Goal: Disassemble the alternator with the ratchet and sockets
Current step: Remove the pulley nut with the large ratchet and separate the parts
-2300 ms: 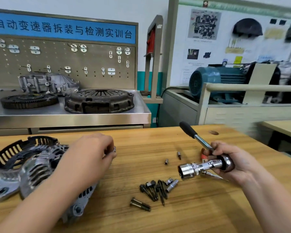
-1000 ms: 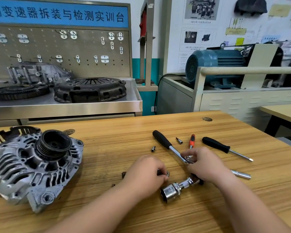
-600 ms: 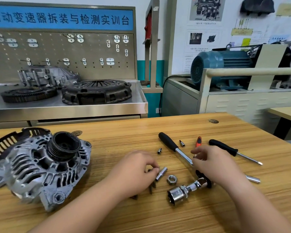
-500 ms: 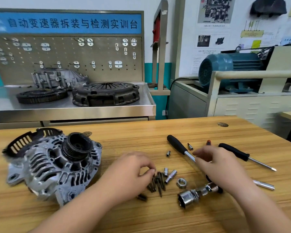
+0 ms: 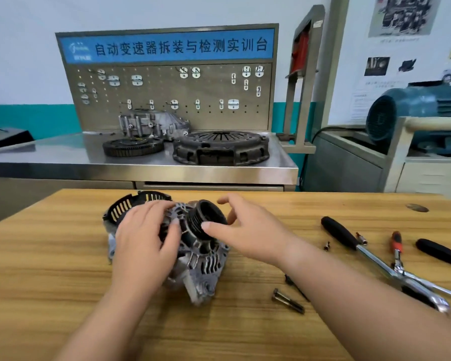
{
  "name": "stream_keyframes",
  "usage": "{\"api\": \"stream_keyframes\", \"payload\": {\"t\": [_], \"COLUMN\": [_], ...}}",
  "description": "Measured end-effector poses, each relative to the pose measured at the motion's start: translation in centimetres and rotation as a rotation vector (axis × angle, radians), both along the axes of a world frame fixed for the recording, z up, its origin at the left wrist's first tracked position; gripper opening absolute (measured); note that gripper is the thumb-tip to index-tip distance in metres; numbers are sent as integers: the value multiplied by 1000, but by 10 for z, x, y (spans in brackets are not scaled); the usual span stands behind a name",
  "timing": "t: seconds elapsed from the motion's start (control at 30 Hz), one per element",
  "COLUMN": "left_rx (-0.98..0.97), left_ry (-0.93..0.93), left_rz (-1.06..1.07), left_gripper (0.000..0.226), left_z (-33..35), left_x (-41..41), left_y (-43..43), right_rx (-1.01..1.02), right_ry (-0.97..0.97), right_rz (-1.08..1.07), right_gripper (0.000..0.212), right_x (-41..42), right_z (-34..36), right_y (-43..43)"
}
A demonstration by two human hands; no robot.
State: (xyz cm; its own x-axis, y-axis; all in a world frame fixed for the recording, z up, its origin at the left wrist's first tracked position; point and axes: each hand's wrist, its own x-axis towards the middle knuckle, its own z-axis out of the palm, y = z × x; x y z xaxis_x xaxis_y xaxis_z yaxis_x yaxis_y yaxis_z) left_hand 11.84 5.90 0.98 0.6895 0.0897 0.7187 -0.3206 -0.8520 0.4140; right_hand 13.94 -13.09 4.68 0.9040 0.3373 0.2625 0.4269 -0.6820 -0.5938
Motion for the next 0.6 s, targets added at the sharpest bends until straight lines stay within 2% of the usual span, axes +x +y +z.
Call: {"api": "stream_keyframes", "payload": {"t": [0.07, 0.13, 0.33, 0.4, 0.53, 0.6], "left_rx": [-85, -198, -277, -296, -335, -351], "left_ry": [81, 106, 47, 46, 51, 54], "left_rz": [-5, -56, -87, -95, -103, -92], "left_gripper": [41, 46, 44, 43, 40, 40], "left_z": [-6, -11, -22, -24, -24, -24], "left_x": [6, 10, 16, 18, 19, 19], "left_y": [5, 6, 4, 4, 2, 1], "right_rx": [-5, -21, -25, 128, 635, 678], "right_ry": [57, 104, -53, -65, 49, 158], "right_rz": [-25, -55, -166, -171, -171, -148], "right_gripper": [82, 86, 67, 57, 48, 50], "right_x": [13, 23, 32, 33, 40, 42], "right_z": [-5, -10, -14, -3, 53, 66], "right_y": [19, 29, 34, 23, -31, -57]}}
